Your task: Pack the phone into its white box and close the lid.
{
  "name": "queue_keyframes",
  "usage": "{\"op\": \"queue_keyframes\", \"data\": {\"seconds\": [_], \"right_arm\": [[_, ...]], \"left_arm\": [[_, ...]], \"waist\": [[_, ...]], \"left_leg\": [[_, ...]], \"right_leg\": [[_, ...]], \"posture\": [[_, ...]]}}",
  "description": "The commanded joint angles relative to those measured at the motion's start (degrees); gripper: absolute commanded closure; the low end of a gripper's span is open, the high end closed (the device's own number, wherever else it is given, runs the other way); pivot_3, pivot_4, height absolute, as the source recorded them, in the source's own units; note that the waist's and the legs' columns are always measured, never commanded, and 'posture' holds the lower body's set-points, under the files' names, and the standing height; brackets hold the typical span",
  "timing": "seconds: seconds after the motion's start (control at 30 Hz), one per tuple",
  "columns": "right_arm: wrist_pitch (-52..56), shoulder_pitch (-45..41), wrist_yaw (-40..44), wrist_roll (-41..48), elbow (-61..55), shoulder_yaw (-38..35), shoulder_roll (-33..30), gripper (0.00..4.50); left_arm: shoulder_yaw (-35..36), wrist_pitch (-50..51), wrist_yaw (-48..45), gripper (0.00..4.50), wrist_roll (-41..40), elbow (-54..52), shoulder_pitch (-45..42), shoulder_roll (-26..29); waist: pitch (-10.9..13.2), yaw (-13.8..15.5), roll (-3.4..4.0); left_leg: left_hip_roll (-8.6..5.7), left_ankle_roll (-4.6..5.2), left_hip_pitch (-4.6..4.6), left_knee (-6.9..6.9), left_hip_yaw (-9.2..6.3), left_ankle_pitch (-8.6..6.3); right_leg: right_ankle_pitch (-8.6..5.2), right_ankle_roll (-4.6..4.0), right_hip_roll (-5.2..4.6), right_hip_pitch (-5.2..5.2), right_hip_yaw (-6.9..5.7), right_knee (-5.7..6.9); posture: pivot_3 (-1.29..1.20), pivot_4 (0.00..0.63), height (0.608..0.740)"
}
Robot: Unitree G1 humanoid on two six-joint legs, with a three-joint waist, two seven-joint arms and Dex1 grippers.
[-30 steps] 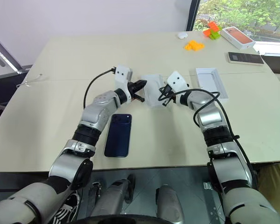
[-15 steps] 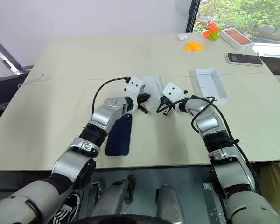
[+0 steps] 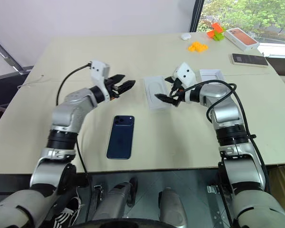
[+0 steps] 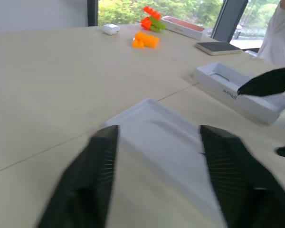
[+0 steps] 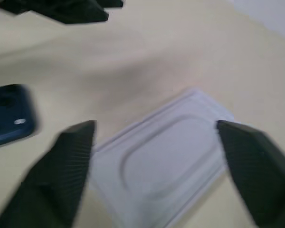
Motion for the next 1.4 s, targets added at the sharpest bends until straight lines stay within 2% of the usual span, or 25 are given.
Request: {"op": "queue_keyframes", "data": {"seconds": [0.03, 0.1, 0.2, 0.3, 0.4, 0.57, 0.73, 0.93, 1.07, 1.23, 1.3, 1.4], "right_arm": [[-0.7, 1.0, 4.6, -0.5, -4.8, 3.8, -1.1, 0.00], [-0.4, 0.7, 4.4, -1.5, -4.0, 5.4, -0.3, 0.00], [-4.4, -0.8, 2.4, -7.1, 0.0, 9.6, 0.4, 0.00], [-4.8, -4.3, 1.0, -9.0, 6.6, 10.4, 2.2, 0.00], [-7.3, -6.5, 2.1, -11.1, 11.9, 11.8, 2.3, 0.00], [-10.0, -9.1, 6.7, -12.4, 17.3, 13.0, 2.5, 0.00], [-12.9, -11.3, 7.8, -11.7, 20.5, 11.3, 3.1, 0.00], [-11.3, -9.4, 12.0, -3.9, 13.1, 4.8, 1.8, 0.00], [-7.5, -1.5, 14.5, -0.3, -2.5, 3.9, -1.4, 0.00], [-4.4, 3.9, 11.5, 0.3, -13.2, 4.3, -1.6, 0.00], [-4.2, 5.5, 11.5, -0.5, -15.8, 5.5, -2.2, 0.51], [-10.2, 8.2, 9.8, -4.9, -18.3, 8.2, -2.9, 1.79]], "left_arm": [[1.5, 1.2, -7.0, 0.02, -4.1, -8.6, 2.9, 5.6], [2.9, 4.1, -9.3, 0.02, -7.2, -12.3, 5.7, 8.9], [4.9, 1.7, -13.9, 0.02, -9.0, -17.1, 11.4, 13.9], [7.6, 0.7, -16.9, 0.02, -10.6, -20.6, 17.0, 18.2], [7.9, -3.5, -18.5, 0.02, -9.1, -24.7, 23.0, 21.0], [10.8, -4.3, -18.4, 0.02, -10.9, -30.5, 31.1, 23.0], [13.8, -2.4, -15.1, 0.02, -13.4, -32.9, 32.5, 22.8], [15.8, -1.0, -12.8, 0.02, -14.9, -34.4, 35.9, 23.4], [18.3, 7.7, -11.6, 0.02, -22.8, -33.2, 39.7, 23.0], [18.7, 17.6, -9.6, 0.02, -28.2, -31.4, 42.6, 24.2], [19.3, 24.8, -6.5, 0.00, -32.3, -29.1, 41.3, 24.1], [20.7, 30.2, -3.2, 0.00, -37.3, -26.6, 39.7, 22.3]], "waist": [[0.0, 0.0, 0.00], [0.0, 0.0, 0.02], [0.0, -0.2, 0.03], [0.0, -0.2, 0.05], [0.0, 0.1, 0.05], [0.0, 0.3, 0.05], [0.0, 0.2, 0.06], [0.0, 0.0, 0.06], [0.0, 0.5, 0.05], [0.0, 0.1, 0.07], [0.0, 0.1, 0.07], [0.0, 0.2, 0.05]], "left_leg": [[0.00, 0.00, 0.02, -0.02, 0.00, 0.00], [0.01, -0.01, 0.06, -0.04, 0.00, -0.01], [0.03, -0.02, 0.08, -0.08, 0.02, -0.02], [0.04, -0.11, 0.09, -0.13, 0.02, -0.07], [0.05, -0.15, 0.09, -0.23, 0.04, -0.08], [0.03, -0.17, 0.10, -0.51, 0.07, -0.08], [0.07, -0.25, 0.11, -0.61, 0.06, -0.03], [0.08, -0.24, 0.11, -0.63, 0.07, -0.02], [0.10, -0.21, 0.09, -0.65, 0.06, -0.02], [0.11, -0.24, 0.10, -0.63, 0.07, -0.05], [0.13, -0.25, 0.10, -0.63, 0.07, -0.06], [0.14, -0.25, 0.10, -0.61, 0.05, -0.06]], "right_leg": [[0.00, 0.00, -0.01, -0.02, 0.04, -0.02], [0.00, -0.01, -0.01, -0.09, 0.06, -0.04], [-0.01, -0.04, -0.02, -0.11, 0.10, -0.05], [0.00, -0.07, -0.02, -0.16, 0.11, -0.06], [0.01, -0.11, -0.03, -0.21, 0.14, -0.11], [0.01, -0.10, -0.08, -0.23, 0.16, -0.34], [0.00, -0.12, -0.04, -0.30, 0.16, -0.31], [0.01, -0.12, -0.04, -0.30, 0.18, -0.31], [0.00, -0.14, -0.05, -0.31, 0.18, -0.35], [-0.10, -0.39, -0.10, -0.34, 0.20, -0.33], [-0.08, -0.48, -0.09, -0.36, 0.22, -0.33], [-0.10, -0.55, -0.09, -0.35, 0.21, -0.33]], "posture": [[0.00, 0.150, 0.740], [0.00, 0.150, 0.740], [0.00, 0.150, 0.740], [0.00, 0.150, 0.740], [0.00, 0.150, 0.740], [0.00, 0.150, 0.740], [0.00, 0.150, 0.740], [0.00, 0.150, 0.740], [0.00, 0.150, 0.740], [0.00, 0.150, 0.740], [0.00, 0.150, 0.740], [0.00, 0.150, 0.740]]}}
